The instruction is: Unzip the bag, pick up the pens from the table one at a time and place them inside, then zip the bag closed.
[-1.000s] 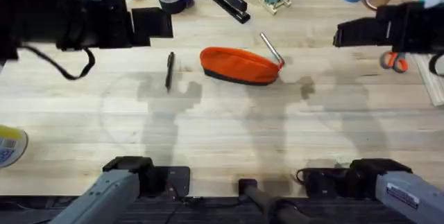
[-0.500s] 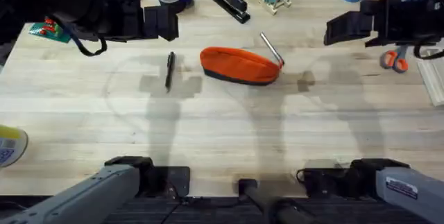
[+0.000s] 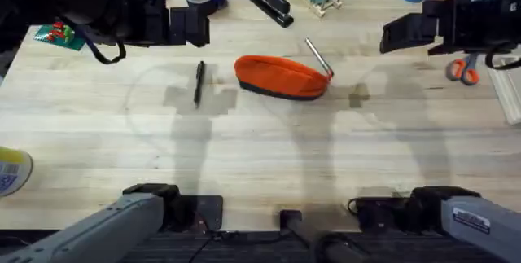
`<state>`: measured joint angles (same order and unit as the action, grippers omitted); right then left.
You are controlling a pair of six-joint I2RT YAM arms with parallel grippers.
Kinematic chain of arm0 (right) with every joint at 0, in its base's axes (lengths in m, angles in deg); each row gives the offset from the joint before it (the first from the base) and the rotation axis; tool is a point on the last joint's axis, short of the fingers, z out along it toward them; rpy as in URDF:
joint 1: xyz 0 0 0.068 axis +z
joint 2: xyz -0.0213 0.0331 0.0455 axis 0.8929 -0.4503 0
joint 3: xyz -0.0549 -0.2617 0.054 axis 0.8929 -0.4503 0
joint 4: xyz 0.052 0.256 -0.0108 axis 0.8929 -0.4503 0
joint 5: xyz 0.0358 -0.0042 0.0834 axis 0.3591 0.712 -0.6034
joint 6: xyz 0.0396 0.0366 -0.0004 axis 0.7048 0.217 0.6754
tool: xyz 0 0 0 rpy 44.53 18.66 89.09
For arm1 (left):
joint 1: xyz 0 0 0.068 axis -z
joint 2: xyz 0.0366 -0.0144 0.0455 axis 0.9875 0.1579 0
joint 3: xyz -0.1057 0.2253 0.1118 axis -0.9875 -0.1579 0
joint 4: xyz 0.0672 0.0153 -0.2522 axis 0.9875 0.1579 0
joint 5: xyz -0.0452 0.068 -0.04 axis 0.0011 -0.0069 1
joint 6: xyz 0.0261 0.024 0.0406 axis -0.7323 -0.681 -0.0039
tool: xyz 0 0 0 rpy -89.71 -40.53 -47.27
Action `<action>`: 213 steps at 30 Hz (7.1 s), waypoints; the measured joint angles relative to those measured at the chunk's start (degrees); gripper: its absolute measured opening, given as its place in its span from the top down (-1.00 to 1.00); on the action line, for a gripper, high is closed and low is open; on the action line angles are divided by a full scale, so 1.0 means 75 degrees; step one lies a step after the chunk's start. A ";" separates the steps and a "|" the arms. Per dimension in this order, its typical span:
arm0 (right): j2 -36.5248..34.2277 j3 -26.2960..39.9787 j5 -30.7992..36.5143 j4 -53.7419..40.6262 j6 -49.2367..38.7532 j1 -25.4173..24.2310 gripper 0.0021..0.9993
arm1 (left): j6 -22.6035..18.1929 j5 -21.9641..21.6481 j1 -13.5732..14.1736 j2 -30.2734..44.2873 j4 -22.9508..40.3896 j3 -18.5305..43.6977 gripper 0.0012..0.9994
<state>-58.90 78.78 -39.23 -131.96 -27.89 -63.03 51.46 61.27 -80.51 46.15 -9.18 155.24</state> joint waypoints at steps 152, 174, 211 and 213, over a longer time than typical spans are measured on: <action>0.0000 0.0006 -0.0035 -0.1043 0.4231 0.0000 -0.99 | -1.2851 0.7574 -0.0507 0.5505 -0.1029 0.0044 0.92; 0.0000 0.0006 -0.0213 -0.1212 0.3192 0.0184 -0.99 | -1.2850 0.7574 -0.0507 0.5505 -0.1027 0.0044 0.92; 0.0000 -0.2832 -0.1352 0.2302 0.3315 0.0187 -0.99 | -1.2848 0.7574 -0.0507 0.5505 -0.1029 0.0044 0.92; 0.0000 -0.2969 -0.1378 0.2555 0.3422 0.0187 -0.99 | -1.2848 0.7574 -0.0507 0.5505 -0.1029 0.0044 0.92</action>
<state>-58.90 56.51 -49.57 -112.80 -2.22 -61.63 -44.90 118.07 -84.31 87.44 -16.89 155.57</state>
